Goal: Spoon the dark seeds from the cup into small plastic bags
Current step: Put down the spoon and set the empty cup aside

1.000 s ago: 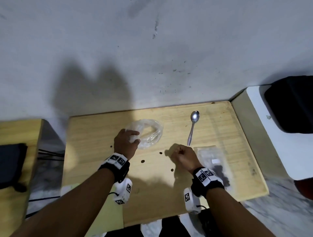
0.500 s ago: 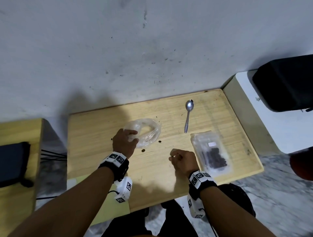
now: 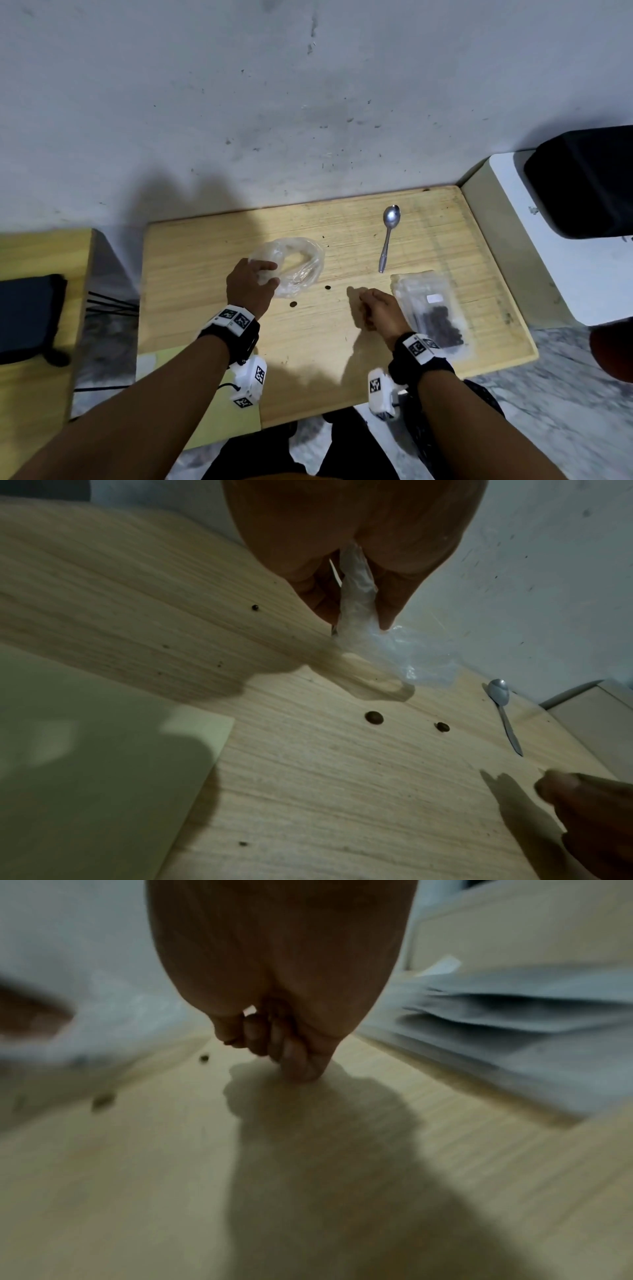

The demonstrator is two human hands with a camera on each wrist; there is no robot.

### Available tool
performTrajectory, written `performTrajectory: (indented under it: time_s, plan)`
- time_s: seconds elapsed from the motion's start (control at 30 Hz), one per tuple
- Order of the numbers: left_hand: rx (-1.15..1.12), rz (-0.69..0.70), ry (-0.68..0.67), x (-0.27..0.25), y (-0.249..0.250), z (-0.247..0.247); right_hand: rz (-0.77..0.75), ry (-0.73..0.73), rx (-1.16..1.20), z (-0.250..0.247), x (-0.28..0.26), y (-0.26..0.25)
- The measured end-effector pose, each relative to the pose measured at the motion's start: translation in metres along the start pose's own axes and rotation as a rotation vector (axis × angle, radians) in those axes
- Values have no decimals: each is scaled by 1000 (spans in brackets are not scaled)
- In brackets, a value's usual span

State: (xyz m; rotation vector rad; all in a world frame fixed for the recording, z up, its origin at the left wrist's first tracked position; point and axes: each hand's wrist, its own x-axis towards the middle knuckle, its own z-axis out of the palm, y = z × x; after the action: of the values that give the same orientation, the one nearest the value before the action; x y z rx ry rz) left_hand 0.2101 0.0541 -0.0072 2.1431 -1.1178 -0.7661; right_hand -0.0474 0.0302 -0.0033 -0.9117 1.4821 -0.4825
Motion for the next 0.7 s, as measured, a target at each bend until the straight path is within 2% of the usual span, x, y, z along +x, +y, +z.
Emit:
performTrajectory:
  time_s: [0.03, 0.1, 0.23, 0.37, 0.5, 0.7]
  plan:
    - [1, 5, 2, 1, 1, 0, 70, -37, 185, -1, 2, -3]
    - [-11, 2, 7, 1, 3, 1, 167, -112, 383, -3, 10, -7]
    - [-18, -8, 17, 2, 2, 1, 190, -128, 403, 5, 20, -8]
    - [-4, -28, 27, 2, -1, 0, 47, 0, 65, 22, 24, -14]
    - [-4, -31, 28, 2, -4, -3, -172, 44, -448, 39, 34, -9]
    - [-22, -53, 40, 6, -9, -9, -232, 85, -605, 51, 35, -5]
